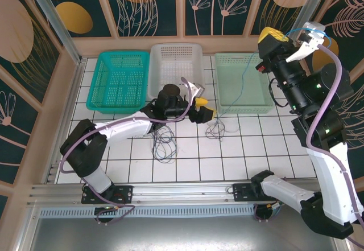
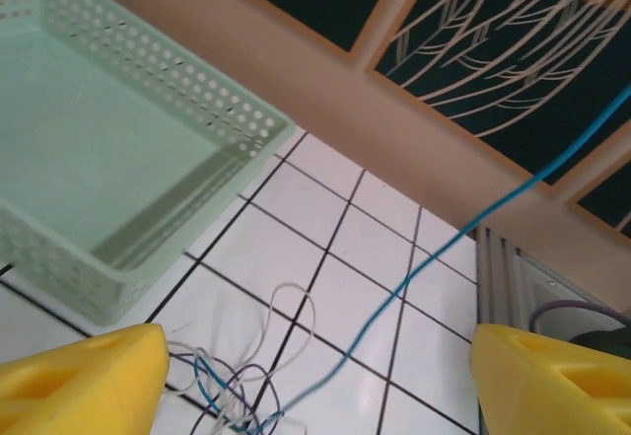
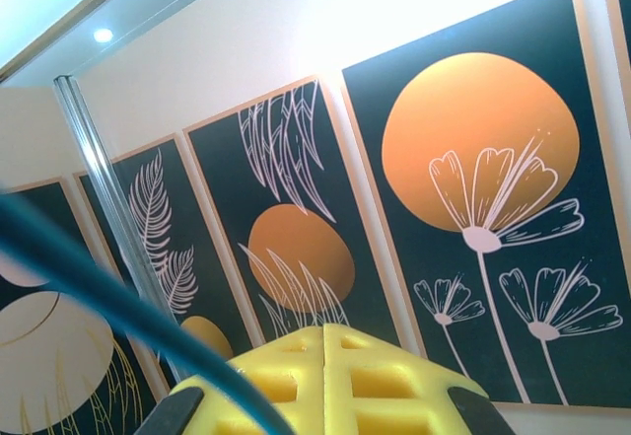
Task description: Untangle the cables
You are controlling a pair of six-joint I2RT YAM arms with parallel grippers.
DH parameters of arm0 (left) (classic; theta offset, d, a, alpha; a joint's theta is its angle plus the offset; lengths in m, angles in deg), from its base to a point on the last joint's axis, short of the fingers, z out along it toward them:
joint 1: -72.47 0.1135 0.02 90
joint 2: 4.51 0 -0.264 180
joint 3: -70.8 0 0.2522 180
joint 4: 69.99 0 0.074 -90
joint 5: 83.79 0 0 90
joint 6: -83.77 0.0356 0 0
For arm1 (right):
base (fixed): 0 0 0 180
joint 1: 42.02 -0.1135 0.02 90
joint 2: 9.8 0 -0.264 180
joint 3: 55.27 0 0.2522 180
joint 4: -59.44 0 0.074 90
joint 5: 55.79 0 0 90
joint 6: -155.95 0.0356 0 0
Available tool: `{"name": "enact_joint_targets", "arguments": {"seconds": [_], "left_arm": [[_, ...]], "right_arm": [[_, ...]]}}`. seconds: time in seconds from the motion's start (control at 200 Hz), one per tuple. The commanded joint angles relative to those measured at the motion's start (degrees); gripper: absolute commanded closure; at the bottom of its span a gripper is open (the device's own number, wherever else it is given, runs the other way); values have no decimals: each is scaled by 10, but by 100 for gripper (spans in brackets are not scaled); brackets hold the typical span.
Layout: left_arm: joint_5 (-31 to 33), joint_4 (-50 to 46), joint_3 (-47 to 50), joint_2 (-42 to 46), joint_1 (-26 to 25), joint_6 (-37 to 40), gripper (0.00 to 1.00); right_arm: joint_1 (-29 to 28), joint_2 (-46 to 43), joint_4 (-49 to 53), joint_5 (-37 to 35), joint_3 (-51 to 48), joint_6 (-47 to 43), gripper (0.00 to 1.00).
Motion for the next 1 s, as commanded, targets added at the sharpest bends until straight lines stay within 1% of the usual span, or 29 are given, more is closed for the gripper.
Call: {"name": "enact_joint_targets", "arguments": {"seconds": [0.0,0.06,0.085,0.165,0.26,0.365,0.4,0.48,0.545,0.576,0.591,0.596,0.646,0.681,0.751,0.786,0.891,0.996], "left_arm": [[-54,37,-37,-17,-7,16,20],[-62,26,-52,-22,-11,36,19],[-68,22,-59,-40,-12,42,19],[-98,12,-79,-58,-17,57,19],[-149,11,-102,-78,-24,61,19],[-181,20,-112,-90,-36,61,19],[-186,23,-114,-93,-39,61,19],[-175,11,-127,-105,-43,64,20],[-176,2,-145,-119,-43,67,22],[-177,0,-154,-125,-43,66,27],[-179,-2,-158,-128,-43,66,31],[-180,-2,-160,-129,-43,66,34],[-181,-14,-178,-138,-44,66,57],[-177,-30,-190,-144,-44,68,71],[-168,-45,-202,-145,-45,72,92],[-156,-49,-202,-141,-44,72,100],[-133,-60,-201,-121,-44,81,100],[-129,-57,-199,-95,-44,79,100]], "right_arm": [[3,5,-8,3,3,11,100],[3,5,-13,5,-4,15,100],[3,5,-14,4,-5,15,100],[3,7,-16,3,-4,15,100],[3,9,-13,3,2,14,100],[4,10,-7,-7,6,13,100],[4,9,-7,-10,7,14,100],[4,10,-8,-6,6,16,100],[4,11,-8,2,7,19,100],[4,11,-8,4,6,19,100],[3,12,-8,4,6,18,100],[3,12,-8,4,6,19,100],[4,12,-7,1,6,16,100],[5,11,-5,-4,7,14,100],[5,8,1,-18,6,10,100],[6,7,3,-26,4,8,100],[7,0,12,-50,-8,6,100],[8,-9,19,-79,-36,6,100]]}}
